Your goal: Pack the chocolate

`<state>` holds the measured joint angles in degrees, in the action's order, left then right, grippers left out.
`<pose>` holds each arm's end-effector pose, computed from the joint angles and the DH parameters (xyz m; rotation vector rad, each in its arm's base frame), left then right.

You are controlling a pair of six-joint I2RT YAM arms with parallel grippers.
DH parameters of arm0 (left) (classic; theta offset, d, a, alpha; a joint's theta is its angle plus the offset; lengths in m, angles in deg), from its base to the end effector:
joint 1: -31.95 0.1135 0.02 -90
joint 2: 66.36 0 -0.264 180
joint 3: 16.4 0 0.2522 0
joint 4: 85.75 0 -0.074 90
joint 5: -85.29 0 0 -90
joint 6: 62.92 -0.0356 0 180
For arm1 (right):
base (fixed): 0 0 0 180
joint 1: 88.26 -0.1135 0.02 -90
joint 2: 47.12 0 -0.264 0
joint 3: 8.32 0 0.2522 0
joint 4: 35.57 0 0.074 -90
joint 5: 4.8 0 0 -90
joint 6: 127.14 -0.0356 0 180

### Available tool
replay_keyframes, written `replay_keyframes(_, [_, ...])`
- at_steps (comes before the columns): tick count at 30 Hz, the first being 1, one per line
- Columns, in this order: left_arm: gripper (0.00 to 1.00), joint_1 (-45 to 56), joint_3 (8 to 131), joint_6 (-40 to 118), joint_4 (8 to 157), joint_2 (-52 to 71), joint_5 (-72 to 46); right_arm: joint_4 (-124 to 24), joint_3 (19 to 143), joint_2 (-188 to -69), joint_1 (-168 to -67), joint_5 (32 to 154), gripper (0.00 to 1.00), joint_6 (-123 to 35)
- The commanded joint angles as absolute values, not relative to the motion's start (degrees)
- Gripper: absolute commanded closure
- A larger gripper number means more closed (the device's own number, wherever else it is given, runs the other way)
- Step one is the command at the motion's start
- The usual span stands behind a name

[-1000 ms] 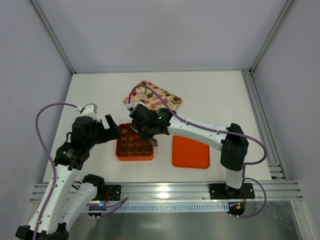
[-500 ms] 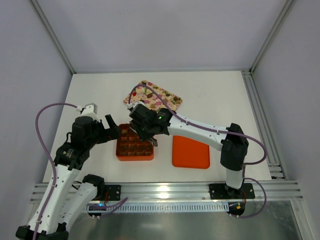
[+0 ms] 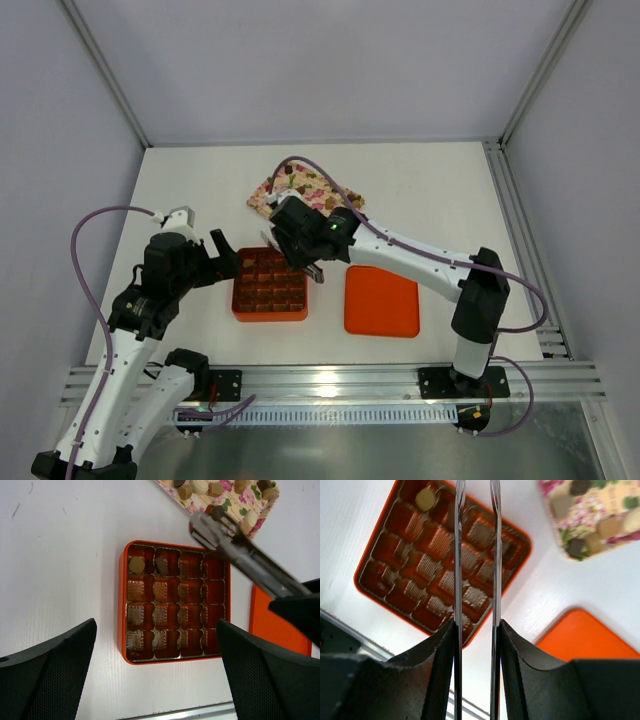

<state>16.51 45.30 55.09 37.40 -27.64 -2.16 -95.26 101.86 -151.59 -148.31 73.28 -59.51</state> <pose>0.1327 -0.0350 0.3160 -0.2652 2.1710 -0.3864 0.2065 0.3437 0.3062 -0.7315 2.4081 0.3412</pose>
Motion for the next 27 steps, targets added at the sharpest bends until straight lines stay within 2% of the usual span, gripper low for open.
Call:
replay_keyframes(1, [0.0, 16.4, 45.6, 54.7, 39.1, -28.2, -1.8, -95.4, 103.4, -144.7, -143.1, 69.7, 0.59, -58.1])
replay_keyframes(12, [0.0, 16.0, 45.6, 54.7, 39.1, -28.0, -1.5, -94.1, 101.6, -148.4, -129.7, 70.7, 0.59, -56.8])
replay_keyframes(27, [0.0, 15.6, 45.7, 54.8, 39.0, -28.1, -1.2, -94.4, 106.3, -157.5, -125.9, 74.1, 0.59, -56.9])
